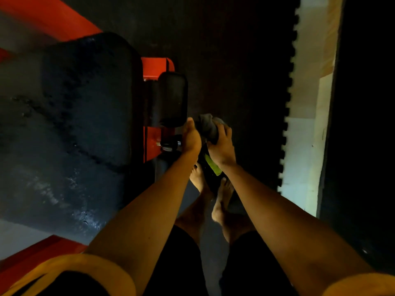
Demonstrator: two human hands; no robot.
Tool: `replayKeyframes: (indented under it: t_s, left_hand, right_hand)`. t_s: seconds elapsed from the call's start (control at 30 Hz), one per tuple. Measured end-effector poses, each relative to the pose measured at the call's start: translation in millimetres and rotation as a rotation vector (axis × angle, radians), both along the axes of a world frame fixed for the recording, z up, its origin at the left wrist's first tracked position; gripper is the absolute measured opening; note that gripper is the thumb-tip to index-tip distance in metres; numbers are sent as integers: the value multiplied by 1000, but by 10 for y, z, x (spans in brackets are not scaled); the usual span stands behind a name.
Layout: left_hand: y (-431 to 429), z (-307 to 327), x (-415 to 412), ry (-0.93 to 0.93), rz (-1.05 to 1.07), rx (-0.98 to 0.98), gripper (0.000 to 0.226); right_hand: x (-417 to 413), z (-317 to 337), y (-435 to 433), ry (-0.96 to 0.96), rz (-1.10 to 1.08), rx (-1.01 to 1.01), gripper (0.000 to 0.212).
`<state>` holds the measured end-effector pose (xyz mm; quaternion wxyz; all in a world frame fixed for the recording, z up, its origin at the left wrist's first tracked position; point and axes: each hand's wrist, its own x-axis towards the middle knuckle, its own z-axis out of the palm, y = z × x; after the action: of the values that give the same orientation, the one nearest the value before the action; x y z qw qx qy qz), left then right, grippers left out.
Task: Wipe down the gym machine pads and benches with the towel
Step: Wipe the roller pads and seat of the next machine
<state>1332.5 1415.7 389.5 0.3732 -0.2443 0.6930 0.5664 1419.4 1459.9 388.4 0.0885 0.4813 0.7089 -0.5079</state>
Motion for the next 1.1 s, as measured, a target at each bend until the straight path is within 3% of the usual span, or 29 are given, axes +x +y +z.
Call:
replayKeyframes:
  t_s: [0.2, 0.53, 0.67, 0.8, 0.97, 1.1]
  left_hand:
    - [167, -232, -414, 38, -7, -89, 63]
    - [307, -514, -954, 124, 200, -124, 49]
    - [304, -965, -1110, 188, 199, -282, 80]
    - [225, -1399, -1231, 227, 150, -409, 87]
    - [237, -1335, -1411, 225, 149, -388, 58]
    - [205, -1444, -1547, 199, 184, -402, 50]
  right_hand:
    - [-333, -190, 188, -97, 89, 95, 65]
    - [-857, -368, 403, 15, 182, -92, 62]
    - [-1023, -660, 518, 73, 183, -125, 62]
    - [-1249, -966, 590, 115, 159, -151, 64]
    - [-1564, -1151, 616, 159, 114, -117, 64]
    - [-1826, -1279, 680, 186, 102, -21, 64]
